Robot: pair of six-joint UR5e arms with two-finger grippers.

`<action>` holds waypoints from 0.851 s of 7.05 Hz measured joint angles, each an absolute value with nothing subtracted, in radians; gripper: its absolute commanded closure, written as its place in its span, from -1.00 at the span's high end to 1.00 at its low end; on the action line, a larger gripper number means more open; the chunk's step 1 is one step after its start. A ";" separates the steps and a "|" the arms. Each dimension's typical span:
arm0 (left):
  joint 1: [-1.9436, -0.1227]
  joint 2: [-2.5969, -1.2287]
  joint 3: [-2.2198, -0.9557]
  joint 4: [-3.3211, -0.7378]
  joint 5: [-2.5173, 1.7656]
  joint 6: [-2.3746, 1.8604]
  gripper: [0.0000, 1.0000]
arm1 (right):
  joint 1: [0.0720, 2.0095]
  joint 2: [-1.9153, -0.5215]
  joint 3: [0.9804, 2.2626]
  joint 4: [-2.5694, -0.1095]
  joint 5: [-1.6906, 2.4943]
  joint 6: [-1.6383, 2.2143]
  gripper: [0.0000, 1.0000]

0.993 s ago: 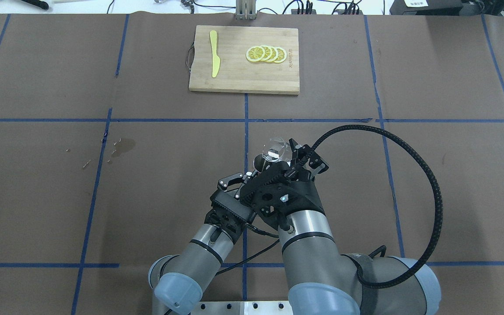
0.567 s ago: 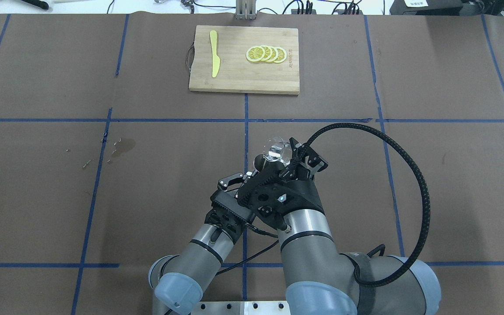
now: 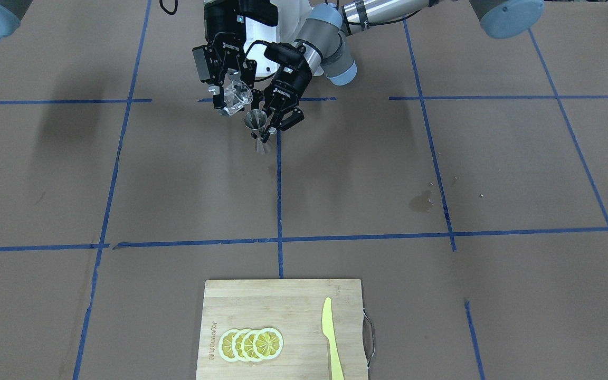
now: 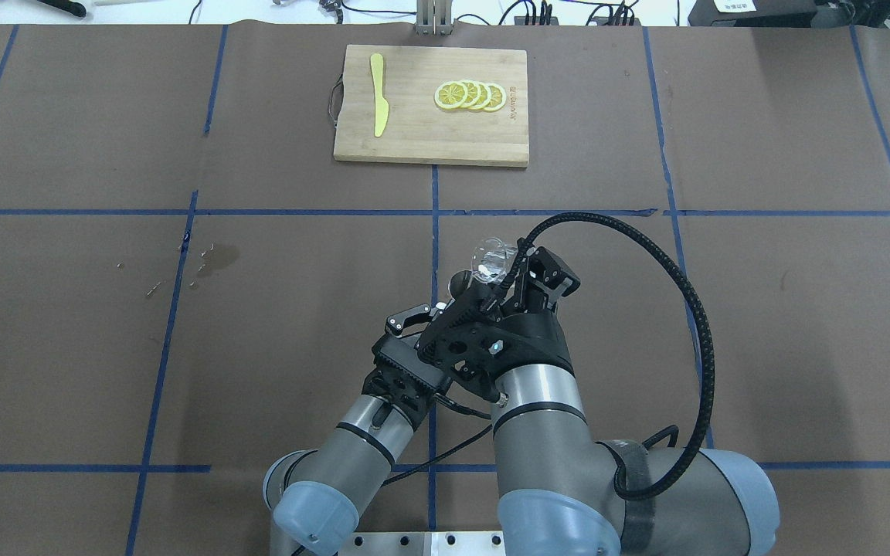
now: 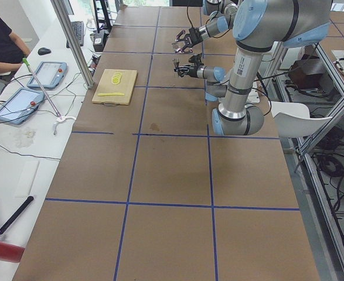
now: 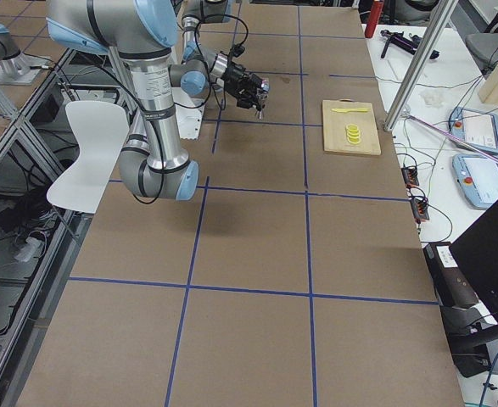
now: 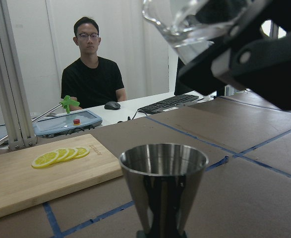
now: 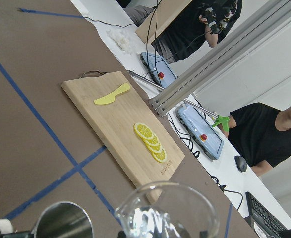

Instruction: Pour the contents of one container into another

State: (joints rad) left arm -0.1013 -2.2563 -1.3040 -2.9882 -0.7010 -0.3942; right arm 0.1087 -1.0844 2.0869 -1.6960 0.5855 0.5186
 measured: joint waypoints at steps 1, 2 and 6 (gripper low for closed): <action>-0.101 -2.256 -1.305 -2.988 -0.701 -0.394 -1.00 | 0.110 -1.084 2.087 -1.705 0.584 0.513 -1.00; -0.101 -2.256 -1.305 -2.988 -0.700 -0.394 -1.00 | 0.110 -1.083 2.088 -1.708 0.581 0.498 -1.00; -0.101 -2.255 -1.304 -2.988 -0.700 -0.394 -1.00 | 0.116 -1.071 2.093 -1.742 0.570 0.440 -1.00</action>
State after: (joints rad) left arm -0.1012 -2.2554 -1.3040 -2.9882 -0.6999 -0.3942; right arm 0.1163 -1.0714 2.0925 -1.7423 0.5699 0.4399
